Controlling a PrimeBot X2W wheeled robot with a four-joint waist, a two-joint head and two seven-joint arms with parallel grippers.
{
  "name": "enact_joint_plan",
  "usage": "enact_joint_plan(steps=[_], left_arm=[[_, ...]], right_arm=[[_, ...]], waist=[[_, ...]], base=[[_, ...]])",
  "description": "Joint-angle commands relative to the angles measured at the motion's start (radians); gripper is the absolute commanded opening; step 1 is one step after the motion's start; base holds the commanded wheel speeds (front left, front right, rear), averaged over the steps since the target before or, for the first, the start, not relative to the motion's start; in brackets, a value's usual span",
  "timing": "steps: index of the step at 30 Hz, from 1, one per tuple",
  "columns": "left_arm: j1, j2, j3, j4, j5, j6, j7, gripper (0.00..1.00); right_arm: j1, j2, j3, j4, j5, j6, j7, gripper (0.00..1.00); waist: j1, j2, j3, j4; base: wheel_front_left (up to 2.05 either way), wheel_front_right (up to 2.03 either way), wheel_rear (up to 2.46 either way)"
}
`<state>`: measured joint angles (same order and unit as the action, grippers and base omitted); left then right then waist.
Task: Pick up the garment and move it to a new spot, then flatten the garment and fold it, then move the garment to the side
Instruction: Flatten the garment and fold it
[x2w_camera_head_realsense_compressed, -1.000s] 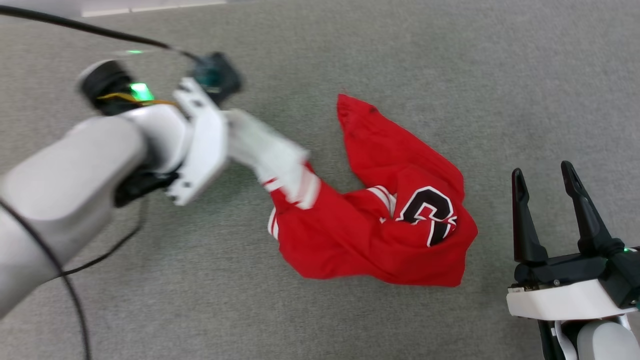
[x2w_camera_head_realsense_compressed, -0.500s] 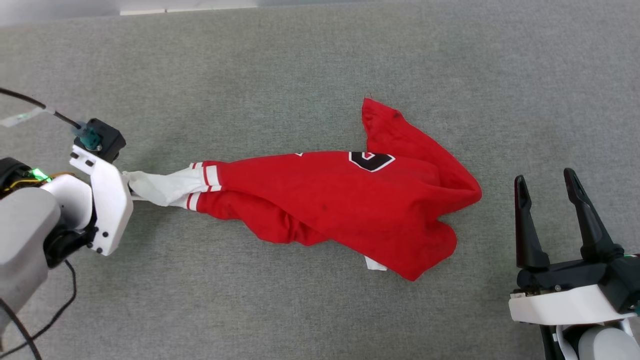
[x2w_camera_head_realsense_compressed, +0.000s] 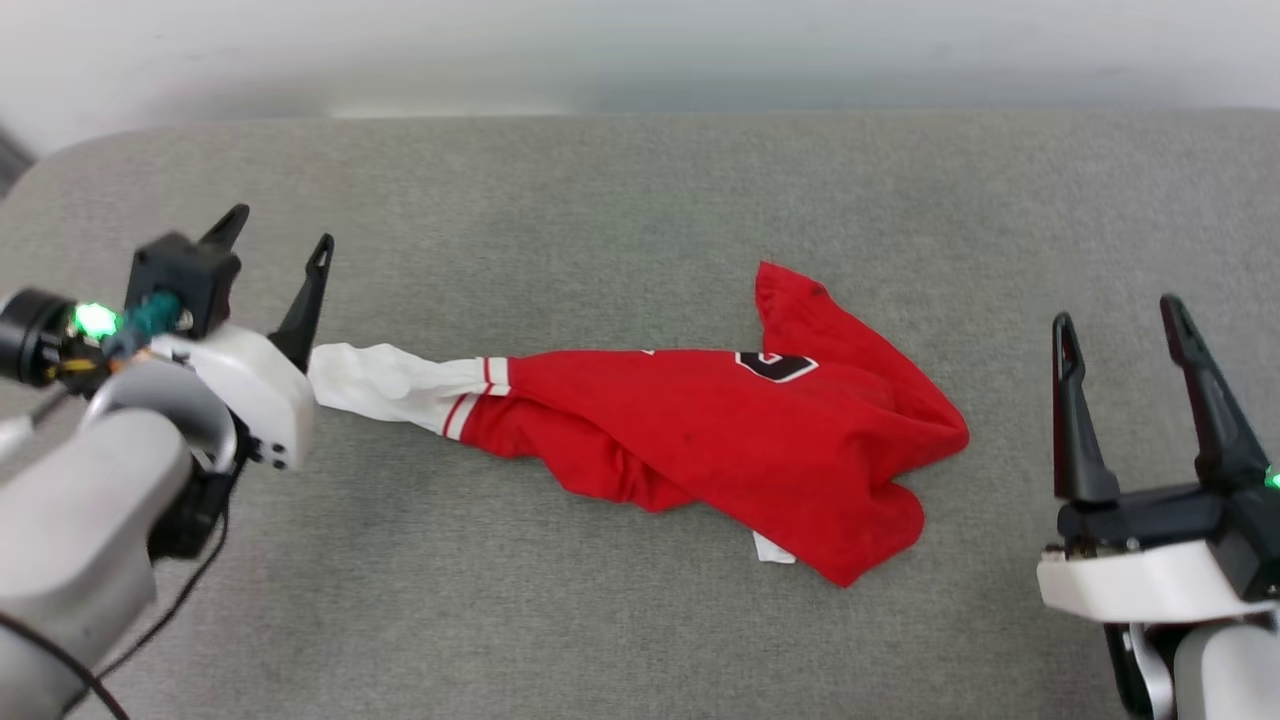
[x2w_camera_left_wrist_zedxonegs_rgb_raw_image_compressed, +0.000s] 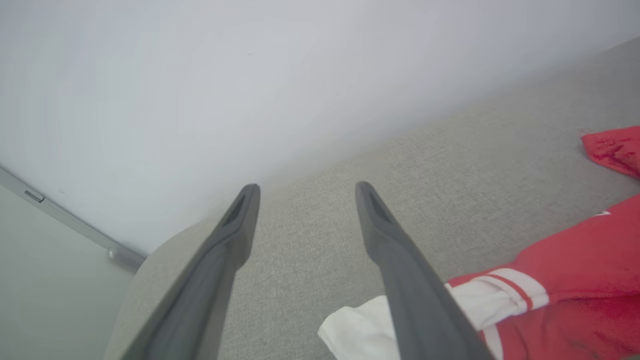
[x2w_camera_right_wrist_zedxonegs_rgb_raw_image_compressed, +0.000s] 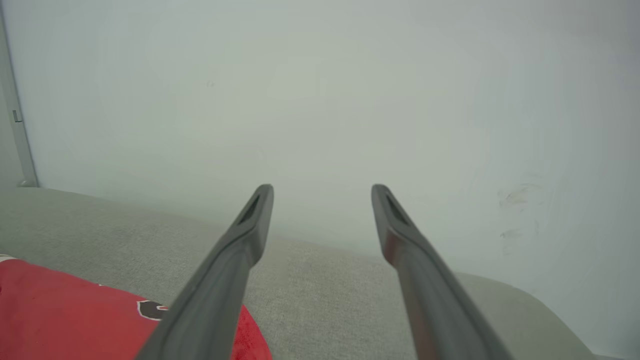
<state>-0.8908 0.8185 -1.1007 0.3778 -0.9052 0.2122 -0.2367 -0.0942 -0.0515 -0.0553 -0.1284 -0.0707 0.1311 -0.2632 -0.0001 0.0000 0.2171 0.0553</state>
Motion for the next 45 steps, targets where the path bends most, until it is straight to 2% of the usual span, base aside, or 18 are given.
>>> enact_joint_plan(steps=[1,2,3,5,6,8,12,18,22,24,27,31,36,39,40,41,45], left_arm=[[0.054,0.007,0.038,-0.058,0.017,0.073,-0.022,1.00],[0.088,0.006,0.062,-0.094,0.024,0.111,-0.026,1.00],[0.196,-0.017,0.179,-0.225,0.091,0.221,-0.030,1.00],[0.296,-0.037,0.264,-0.292,0.140,0.275,-0.028,1.00],[0.387,-0.068,0.351,-0.348,0.194,0.314,-0.028,1.00],[0.477,-0.103,0.428,-0.395,0.254,0.349,-0.028,1.00],[0.636,-0.166,0.550,-0.456,0.350,0.382,-0.028,1.00],[0.783,-0.277,0.664,-0.487,0.455,0.348,-0.029,1.00],[0.823,-0.348,0.712,-0.483,0.513,0.302,-0.029,1.00],[0.828,-0.381,0.731,-0.473,0.534,0.272,-0.029,1.00],[0.820,-0.426,0.763,-0.462,0.566,0.232,-0.029,1.00],[0.808,-0.477,0.802,-0.452,0.608,0.185,-0.029,1.00],[0.803,-0.531,0.843,-0.435,0.650,0.137,-0.029,1.00],[0.810,-0.556,0.868,-0.425,0.670,0.114,-0.029,1.00],[0.817,-0.563,0.875,-0.421,0.675,0.106,-0.029,1.00],[0.825,-0.569,0.883,-0.417,0.682,0.101,-0.029,1.00],[0.853,-0.591,0.909,-0.401,0.704,0.077,-0.029,1.00]], right_arm=[[-0.032,-0.013,0.004,0.005,-0.023,-0.001,-0.002,1.00],[-0.047,-0.028,0.010,0.012,-0.028,-0.001,-0.002,1.00],[-0.091,-0.084,0.033,0.040,-0.026,-0.001,-0.002,1.00],[-0.117,-0.133,0.066,0.074,-0.011,-0.001,-0.002,1.00],[-0.139,-0.191,0.119,0.131,0.008,-0.001,-0.002,1.00],[-0.172,-0.262,0.186,0.179,0.043,-0.001,0.017,1.00],[-0.259,-0.413,0.376,0.213,0.168,-0.001,0.175,1.00],[-0.429,-0.650,0.688,0.136,0.432,-0.001,0.529,1.00],[-0.545,-0.751,0.850,0.086,0.592,-0.001,0.785,1.00],[-0.600,-0.780,0.929,0.079,0.653,-0.001,0.885,1.00],[-0.670,-0.787,1.025,0.106,0.719,-0.001,0.967,1.00],[-0.732,-0.759,1.151,0.189,0.774,-0.001,1.012,1.00],[-0.733,-0.701,1.294,0.301,0.826,-0.001,0.970,1.00],[-0.722,-0.669,1.328,0.342,0.840,-0.001,0.922,1.00],[-0.724,-0.663,1.334,0.344,0.842,0.000,0.903,0.44],[-0.730,-0.660,1.336,0.344,0.844,0.000,0.881,0.00],[-0.776,-0.694,1.328,0.309,0.869,-0.001,0.812,0.00]], waist=[[0.0001,0.0000,-0.023,0.019],[0.0001,0.0000,-0.027,0.022],[0.0001,0.0000,-0.038,0.036],[0.0001,0.0000,-0.045,0.042],[0.0001,0.0000,-0.052,0.048],[0.0001,0.0000,-0.059,0.053],[0.0001,0.0000,-0.060,0.058],[0.0001,0.0000,-0.038,0.077],[0.0001,0.0000,-0.014,0.097],[0.0001,0.0000,0.002,0.109],[0.0001,0.0000,0.027,0.126],[0.0001,0.0000,0.060,0.144],[0.0001,0.0000,0.085,0.152],[0.0001,0.0000,0.082,0.147],[0.0001,0.0000,0.077,0.142],[0.0001,0.0000,0.070,0.136],[0.0001,0.0000,0.027,0.113]], base=[[0.00,0.00,0.00],[0.00,0.00,0.00],[0.00,0.00,0.00],[0.00,0.00,0.00],[0.00,0.00,0.00],[0.00,0.00,0.00],[0.00,0.00,0.00],[0.00,0.00,0.00],[0.00,0.00,0.00],[0.00,0.00,0.00],[0.00,0.00,0.00],[0.00,0.00,0.00],[0.00,0.00,0.00],[0.00,0.00,0.00],[0.00,0.00,0.00],[0.00,0.00,0.00],[0.00,0.00,0.00]])
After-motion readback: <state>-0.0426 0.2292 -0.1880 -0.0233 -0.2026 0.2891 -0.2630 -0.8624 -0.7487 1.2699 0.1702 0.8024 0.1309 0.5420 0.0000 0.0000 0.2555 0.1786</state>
